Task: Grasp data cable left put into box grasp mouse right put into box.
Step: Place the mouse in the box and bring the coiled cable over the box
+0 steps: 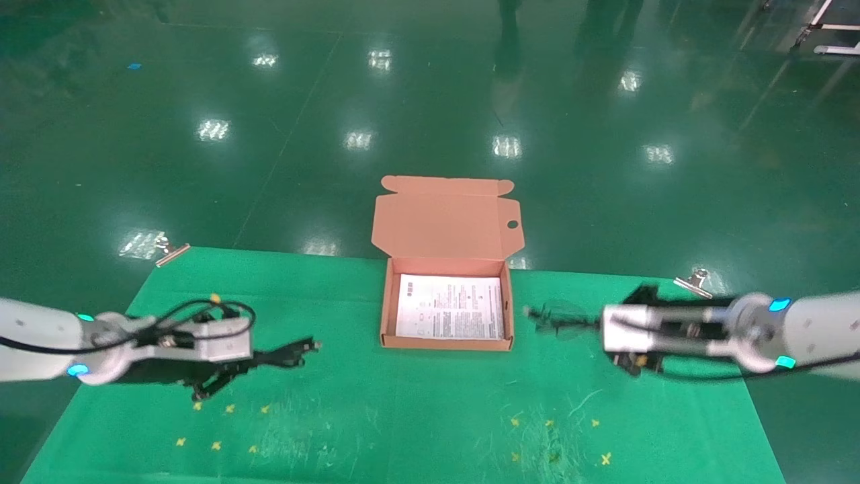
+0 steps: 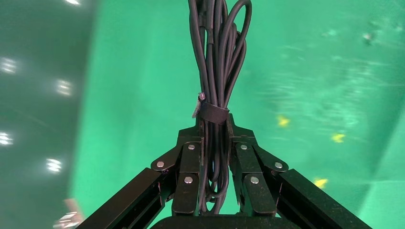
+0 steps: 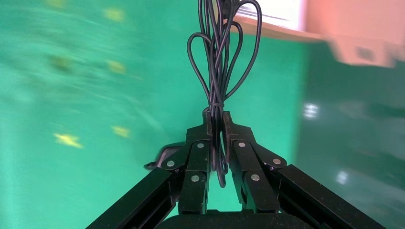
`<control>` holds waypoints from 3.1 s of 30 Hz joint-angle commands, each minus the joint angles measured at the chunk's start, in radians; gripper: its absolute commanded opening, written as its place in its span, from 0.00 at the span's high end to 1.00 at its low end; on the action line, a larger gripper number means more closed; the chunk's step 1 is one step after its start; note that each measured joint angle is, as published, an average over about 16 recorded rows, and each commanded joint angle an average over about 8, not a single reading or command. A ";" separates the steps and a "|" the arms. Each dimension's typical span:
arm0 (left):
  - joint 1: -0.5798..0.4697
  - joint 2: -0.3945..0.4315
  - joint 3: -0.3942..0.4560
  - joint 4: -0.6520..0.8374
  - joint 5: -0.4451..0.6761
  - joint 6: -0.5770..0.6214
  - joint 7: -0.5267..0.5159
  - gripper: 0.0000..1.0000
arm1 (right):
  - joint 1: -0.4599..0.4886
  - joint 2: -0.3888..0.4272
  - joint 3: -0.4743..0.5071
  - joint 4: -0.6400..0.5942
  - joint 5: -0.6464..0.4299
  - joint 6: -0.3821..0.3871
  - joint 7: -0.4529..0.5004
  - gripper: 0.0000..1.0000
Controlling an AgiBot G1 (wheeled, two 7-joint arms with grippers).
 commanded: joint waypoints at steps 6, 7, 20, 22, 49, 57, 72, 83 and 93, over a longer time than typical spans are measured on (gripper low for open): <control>-0.034 -0.055 -0.032 -0.173 -0.006 -0.002 -0.030 1.00 | 0.100 0.000 0.055 0.016 0.028 0.035 0.010 1.00; -0.041 -0.054 -0.035 -0.192 -0.001 -0.008 -0.034 1.00 | 0.115 -0.010 0.061 0.015 0.034 0.039 0.006 1.00; -0.124 0.016 -0.060 -0.241 0.063 -0.123 -0.030 1.00 | 0.294 -0.203 0.093 -0.109 0.117 0.092 -0.122 1.00; -0.135 0.027 -0.063 -0.232 0.068 -0.137 -0.025 1.00 | 0.313 -0.229 0.095 -0.137 0.130 0.096 -0.145 1.00; -0.118 0.049 -0.046 -0.160 0.162 -0.168 -0.084 1.00 | 0.307 -0.365 0.093 -0.338 0.212 0.111 -0.303 1.00; -0.104 0.038 -0.028 -0.156 0.241 -0.141 -0.156 1.00 | 0.288 -0.445 0.087 -0.461 0.236 0.123 -0.374 1.00; -0.090 0.025 -0.018 -0.203 0.306 -0.106 -0.235 1.00 | 0.254 -0.525 0.083 -0.648 0.315 0.109 -0.465 1.00; -0.088 0.024 -0.018 -0.213 0.312 -0.103 -0.244 1.00 | 0.219 -0.530 0.050 -0.739 0.386 0.111 -0.456 1.00; -0.087 0.023 -0.018 -0.215 0.313 -0.103 -0.246 1.00 | 0.212 -0.532 0.011 -0.837 0.400 0.162 -0.422 1.00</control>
